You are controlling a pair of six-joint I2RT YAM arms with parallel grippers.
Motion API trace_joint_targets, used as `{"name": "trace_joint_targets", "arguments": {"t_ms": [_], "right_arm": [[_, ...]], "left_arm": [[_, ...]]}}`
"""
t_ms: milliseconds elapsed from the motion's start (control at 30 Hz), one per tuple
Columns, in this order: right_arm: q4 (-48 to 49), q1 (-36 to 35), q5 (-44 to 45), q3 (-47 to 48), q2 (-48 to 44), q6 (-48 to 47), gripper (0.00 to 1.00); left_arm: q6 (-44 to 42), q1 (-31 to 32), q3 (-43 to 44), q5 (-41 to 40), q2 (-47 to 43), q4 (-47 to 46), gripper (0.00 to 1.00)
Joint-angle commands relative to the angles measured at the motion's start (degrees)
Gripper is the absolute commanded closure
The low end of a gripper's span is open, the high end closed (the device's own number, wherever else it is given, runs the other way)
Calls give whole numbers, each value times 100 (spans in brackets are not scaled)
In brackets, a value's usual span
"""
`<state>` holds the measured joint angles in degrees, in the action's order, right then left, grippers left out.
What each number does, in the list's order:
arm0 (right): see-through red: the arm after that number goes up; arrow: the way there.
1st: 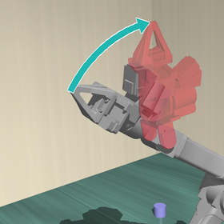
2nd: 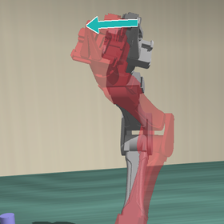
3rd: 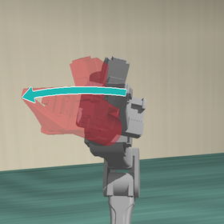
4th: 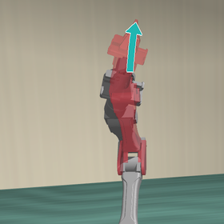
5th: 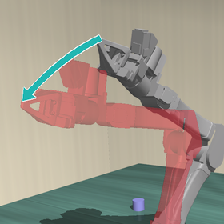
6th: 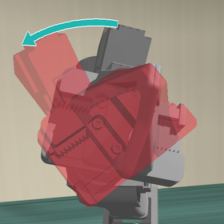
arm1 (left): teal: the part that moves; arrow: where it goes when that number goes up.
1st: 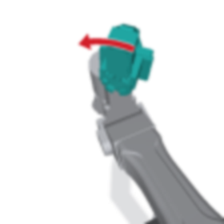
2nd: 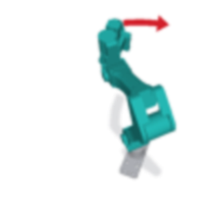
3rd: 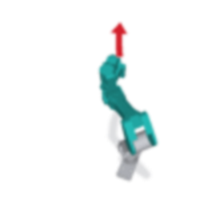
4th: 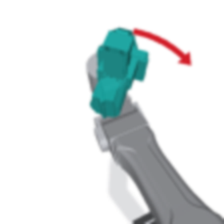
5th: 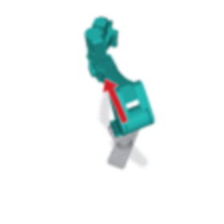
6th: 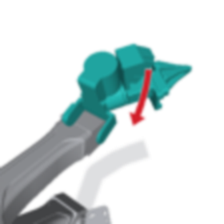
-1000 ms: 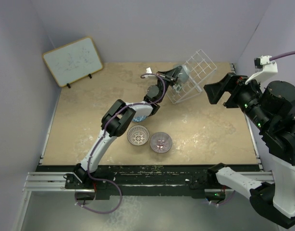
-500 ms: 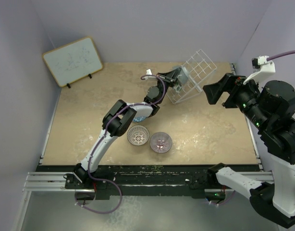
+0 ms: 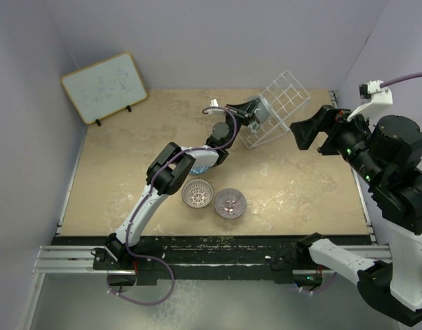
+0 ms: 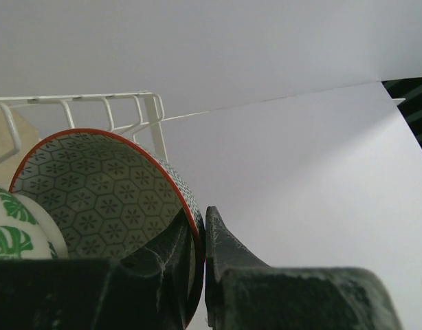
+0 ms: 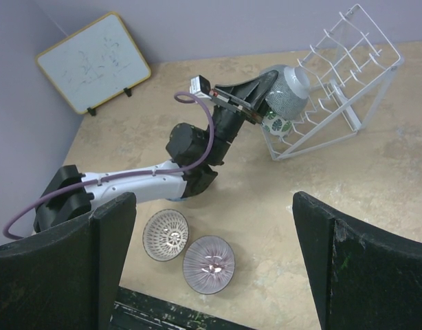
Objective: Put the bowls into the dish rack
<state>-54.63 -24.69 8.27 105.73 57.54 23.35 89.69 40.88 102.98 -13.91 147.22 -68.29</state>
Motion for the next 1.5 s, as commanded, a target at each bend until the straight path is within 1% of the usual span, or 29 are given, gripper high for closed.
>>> {"name": "trace_joint_targets", "arguments": {"t_ms": [0, 467, 567, 700, 800, 1033, 1133, 1267, 1333, 1467], "right_arm": [[73, 25, 113, 8, -67, -119, 3], [81, 25, 87, 17, -45, -121, 2], [76, 23, 87, 17, -34, -137, 2], [85, 25, 96, 22, -24, -155, 2], [96, 25, 96, 22, -28, -159, 2], [119, 25, 87, -9, -32, -151, 2], [112, 25, 81, -4, -41, -157, 2], [117, 25, 81, -8, -51, -146, 2], [113, 17, 69, -12, -54, -139, 2], [124, 24, 52, -24, -67, -130, 2]], "left_arm": [[136, -65, 251, 64, -224, -196, 86], [119, -92, 89, -12, -391, 93, 73], [119, -92, 13, -53, -499, 302, 65], [176, -92, -42, -92, -630, 611, 61], [179, -91, -104, -102, -784, 905, 53], [217, -90, -168, -79, -995, 1439, 50], [216, -92, -201, -85, -1110, 1686, 44], [210, -89, -269, -134, -1282, 2036, 41], [180, -96, -292, -145, -1401, 2298, 35], [114, -111, -324, -152, -1575, 2743, 20]]}}
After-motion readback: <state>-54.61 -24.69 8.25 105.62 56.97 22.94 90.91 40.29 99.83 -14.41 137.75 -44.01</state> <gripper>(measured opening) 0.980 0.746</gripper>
